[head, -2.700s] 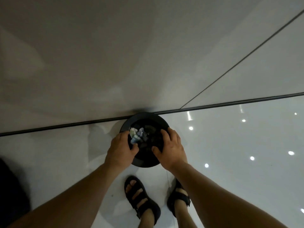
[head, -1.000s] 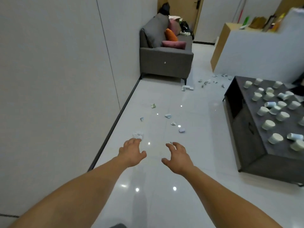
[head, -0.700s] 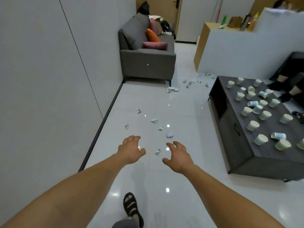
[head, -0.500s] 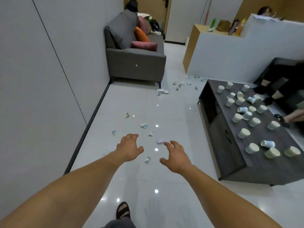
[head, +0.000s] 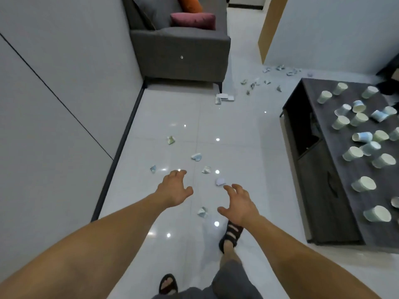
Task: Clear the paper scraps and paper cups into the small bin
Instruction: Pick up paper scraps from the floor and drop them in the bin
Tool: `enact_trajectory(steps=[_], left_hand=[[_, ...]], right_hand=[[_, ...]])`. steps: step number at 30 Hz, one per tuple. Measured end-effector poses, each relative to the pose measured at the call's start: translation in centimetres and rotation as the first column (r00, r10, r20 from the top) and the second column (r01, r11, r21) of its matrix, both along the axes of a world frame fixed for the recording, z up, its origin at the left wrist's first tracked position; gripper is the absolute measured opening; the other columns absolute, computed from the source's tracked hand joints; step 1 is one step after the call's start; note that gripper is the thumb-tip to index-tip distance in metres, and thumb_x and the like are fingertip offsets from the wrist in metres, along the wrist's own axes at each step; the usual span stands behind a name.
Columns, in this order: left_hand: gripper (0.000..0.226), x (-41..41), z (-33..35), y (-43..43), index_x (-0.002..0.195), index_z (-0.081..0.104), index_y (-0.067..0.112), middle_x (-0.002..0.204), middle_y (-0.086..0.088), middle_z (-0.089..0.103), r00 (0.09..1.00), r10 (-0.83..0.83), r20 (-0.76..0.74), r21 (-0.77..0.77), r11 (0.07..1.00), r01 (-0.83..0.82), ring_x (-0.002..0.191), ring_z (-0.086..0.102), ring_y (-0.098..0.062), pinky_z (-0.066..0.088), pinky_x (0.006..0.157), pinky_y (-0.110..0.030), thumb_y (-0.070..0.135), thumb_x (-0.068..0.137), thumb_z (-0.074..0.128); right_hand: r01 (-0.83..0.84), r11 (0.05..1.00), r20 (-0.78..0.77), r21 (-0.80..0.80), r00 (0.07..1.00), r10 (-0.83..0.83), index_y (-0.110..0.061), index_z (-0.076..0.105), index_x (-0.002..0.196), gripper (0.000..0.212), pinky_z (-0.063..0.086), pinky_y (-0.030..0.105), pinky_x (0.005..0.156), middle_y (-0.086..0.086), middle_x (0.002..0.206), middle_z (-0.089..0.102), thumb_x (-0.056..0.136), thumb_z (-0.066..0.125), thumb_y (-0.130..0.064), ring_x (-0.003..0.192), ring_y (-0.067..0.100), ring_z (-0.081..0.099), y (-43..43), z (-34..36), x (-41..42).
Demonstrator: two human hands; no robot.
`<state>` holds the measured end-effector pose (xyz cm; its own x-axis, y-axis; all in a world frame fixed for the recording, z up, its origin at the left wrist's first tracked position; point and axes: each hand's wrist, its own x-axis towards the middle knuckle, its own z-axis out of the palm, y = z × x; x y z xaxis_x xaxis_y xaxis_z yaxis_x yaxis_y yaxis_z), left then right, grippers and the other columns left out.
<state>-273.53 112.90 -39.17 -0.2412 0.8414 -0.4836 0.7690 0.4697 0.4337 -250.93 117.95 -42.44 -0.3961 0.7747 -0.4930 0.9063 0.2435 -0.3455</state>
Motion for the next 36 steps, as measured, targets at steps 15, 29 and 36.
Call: enact_trajectory(steps=[15,29,36], left_hand=[[0.063,0.6,-24.5,18.7,0.148,0.029,0.018,0.152,-0.006,0.03,0.949,0.306,0.071,-0.337,0.903,-0.266,0.136,0.033,-0.022,0.032,0.11,-0.035,0.037,0.094,0.053],[0.064,-0.7,-63.2,15.1,0.148,0.028,0.022,0.147,-0.004,0.035,0.965,0.22,0.142,-0.486,0.865,-0.125,0.132,0.037,-0.022,0.035,0.105,-0.038,0.039,0.092,0.054],[0.068,-0.1,-67.8,10.8,0.147,0.027,0.024,0.149,-0.002,0.034,0.944,0.264,0.199,-0.492,0.86,-0.136,0.132,0.038,-0.021,0.034,0.103,-0.035,0.04,0.089,0.057]], right_hand=[[-0.23,0.921,0.066,-0.314,0.963,0.263,-0.027,0.016,0.153,0.081,0.039,0.038,0.103,0.003,0.157,0.018,0.088,0.056,-0.052,0.136,0.027,0.028,21.9,-27.9,-2.9],[-0.245,0.865,0.122,-0.437,0.937,0.327,-0.016,0.034,0.14,0.053,0.045,0.039,0.084,0.01,0.13,0.043,0.094,0.055,-0.032,0.111,0.03,0.049,17.2,-66.6,-7.0],[-0.245,0.873,0.096,-0.422,0.945,0.312,-0.012,0.053,0.106,0.014,0.044,0.036,0.071,0.009,0.105,0.056,0.094,0.048,-0.012,0.088,0.03,0.059,15.6,-71.5,-7.5]])
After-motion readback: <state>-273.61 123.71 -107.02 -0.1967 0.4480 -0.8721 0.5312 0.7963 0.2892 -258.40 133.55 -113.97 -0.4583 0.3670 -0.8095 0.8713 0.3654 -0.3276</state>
